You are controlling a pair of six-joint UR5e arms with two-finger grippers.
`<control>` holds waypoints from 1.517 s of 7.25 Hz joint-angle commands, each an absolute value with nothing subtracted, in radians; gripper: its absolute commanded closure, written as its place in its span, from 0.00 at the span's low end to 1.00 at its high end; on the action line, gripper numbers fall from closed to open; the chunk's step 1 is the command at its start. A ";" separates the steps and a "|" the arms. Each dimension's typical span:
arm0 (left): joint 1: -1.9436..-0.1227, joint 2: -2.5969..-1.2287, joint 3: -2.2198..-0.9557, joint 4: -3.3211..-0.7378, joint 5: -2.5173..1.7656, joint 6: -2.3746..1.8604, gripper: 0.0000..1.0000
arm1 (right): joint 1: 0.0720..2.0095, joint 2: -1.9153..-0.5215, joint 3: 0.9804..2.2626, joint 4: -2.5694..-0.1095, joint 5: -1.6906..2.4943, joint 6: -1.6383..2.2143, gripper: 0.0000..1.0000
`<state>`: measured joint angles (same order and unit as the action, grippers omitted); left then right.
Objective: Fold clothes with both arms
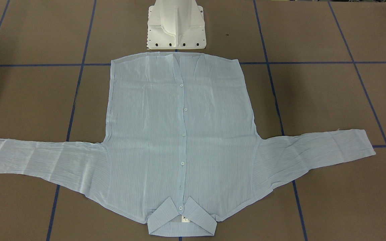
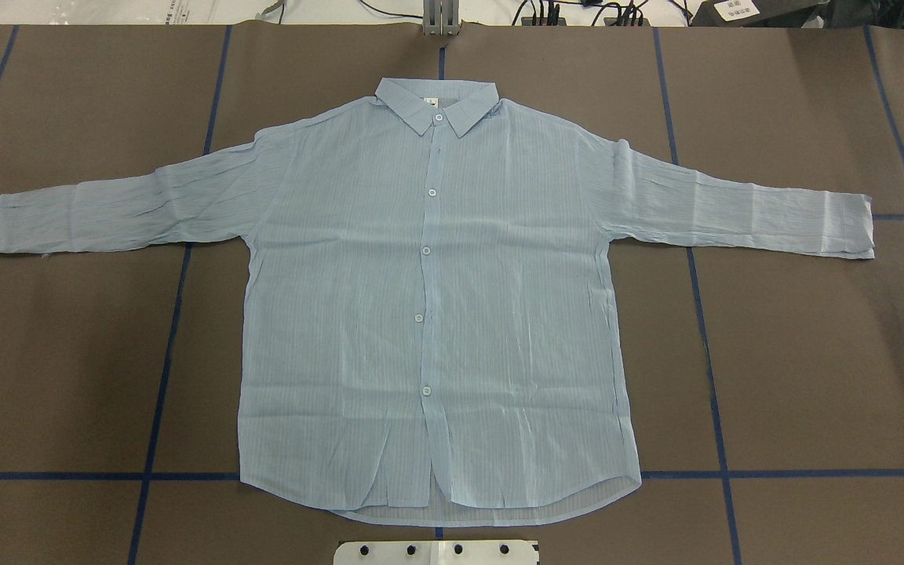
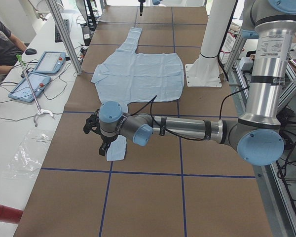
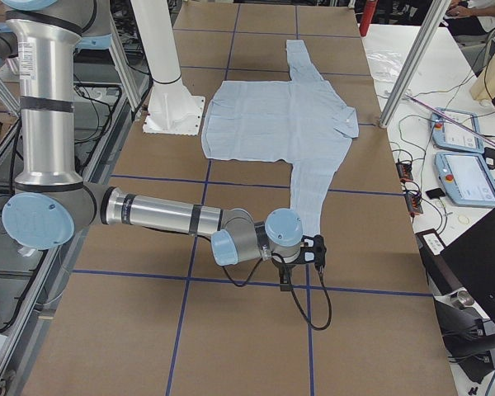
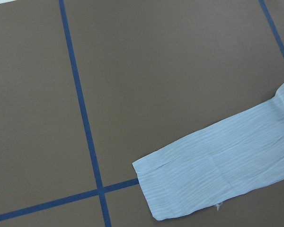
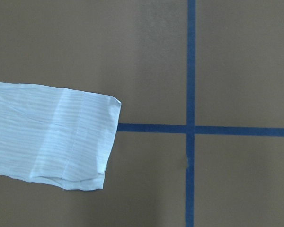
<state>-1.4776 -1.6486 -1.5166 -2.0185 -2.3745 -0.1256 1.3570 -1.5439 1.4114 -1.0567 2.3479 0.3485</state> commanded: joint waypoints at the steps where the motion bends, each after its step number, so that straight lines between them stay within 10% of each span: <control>1: -1.477 -1.646 -1.502 -2.066 -2.344 -0.124 0.00 | 1.274 -1.455 1.314 -1.009 2.339 0.357 0.00; 7: -1.477 -1.647 -1.503 -2.074 -2.344 -0.124 0.00 | 1.200 -1.399 1.207 -1.006 2.329 0.361 0.03; 11: -1.477 -1.647 -1.506 -2.074 -2.344 -0.124 0.00 | 1.200 -1.410 1.207 -1.009 2.321 0.392 0.32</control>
